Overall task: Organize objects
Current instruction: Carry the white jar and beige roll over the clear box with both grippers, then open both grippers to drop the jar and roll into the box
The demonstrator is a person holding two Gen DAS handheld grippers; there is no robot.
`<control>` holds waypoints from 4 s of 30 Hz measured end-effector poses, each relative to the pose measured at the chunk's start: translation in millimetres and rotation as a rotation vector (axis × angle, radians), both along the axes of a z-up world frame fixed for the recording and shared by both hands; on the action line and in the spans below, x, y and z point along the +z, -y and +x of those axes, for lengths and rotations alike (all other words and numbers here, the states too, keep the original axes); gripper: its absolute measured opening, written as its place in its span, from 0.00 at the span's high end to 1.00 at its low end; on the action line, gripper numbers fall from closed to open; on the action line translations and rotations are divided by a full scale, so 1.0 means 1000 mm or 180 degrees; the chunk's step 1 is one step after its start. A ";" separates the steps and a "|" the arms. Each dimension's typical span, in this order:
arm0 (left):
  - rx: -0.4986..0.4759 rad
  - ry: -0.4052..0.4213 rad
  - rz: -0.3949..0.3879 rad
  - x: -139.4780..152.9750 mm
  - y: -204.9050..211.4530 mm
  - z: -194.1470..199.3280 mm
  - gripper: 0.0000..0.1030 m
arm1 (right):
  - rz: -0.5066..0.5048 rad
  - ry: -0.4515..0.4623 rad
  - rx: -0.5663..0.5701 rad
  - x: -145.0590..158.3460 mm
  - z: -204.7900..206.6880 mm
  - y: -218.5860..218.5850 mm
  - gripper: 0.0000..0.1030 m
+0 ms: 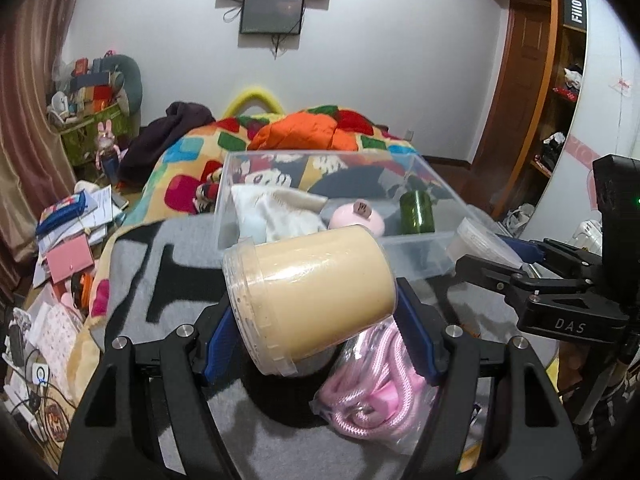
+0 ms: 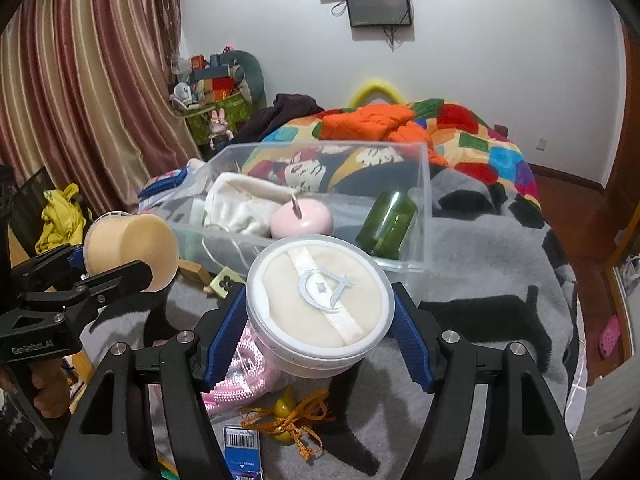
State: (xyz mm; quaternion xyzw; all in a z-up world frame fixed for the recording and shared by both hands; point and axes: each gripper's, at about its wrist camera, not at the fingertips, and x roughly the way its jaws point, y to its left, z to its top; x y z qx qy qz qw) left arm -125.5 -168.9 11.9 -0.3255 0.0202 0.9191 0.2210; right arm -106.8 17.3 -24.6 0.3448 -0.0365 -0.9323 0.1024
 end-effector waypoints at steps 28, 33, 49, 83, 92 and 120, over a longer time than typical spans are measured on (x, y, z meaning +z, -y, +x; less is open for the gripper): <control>-0.0020 -0.0167 0.0189 0.042 -0.012 -0.045 0.31 | -0.0063 -0.0453 -0.0221 0.052 -0.018 -0.013 0.36; 0.0026 -0.0163 0.0128 0.041 -0.014 -0.055 0.31 | -0.0068 -0.0447 -0.0214 0.054 -0.027 -0.013 0.36; 0.0041 -0.0014 -0.0037 0.015 -0.028 -0.080 0.31 | -0.0047 -0.0093 -0.0213 0.018 -0.062 -0.014 0.36; 0.0076 0.0083 -0.0284 -0.018 -0.039 -0.104 0.37 | 0.0341 0.0084 -0.0043 -0.012 -0.089 0.019 0.36; 0.0054 0.0097 -0.0298 -0.020 -0.038 -0.102 0.36 | 0.0340 0.0087 -0.0039 -0.012 -0.090 0.018 0.35; -0.0025 -0.0008 -0.0121 0.012 -0.020 -0.071 0.21 | 0.0300 -0.0032 -0.0135 0.009 -0.056 0.005 0.28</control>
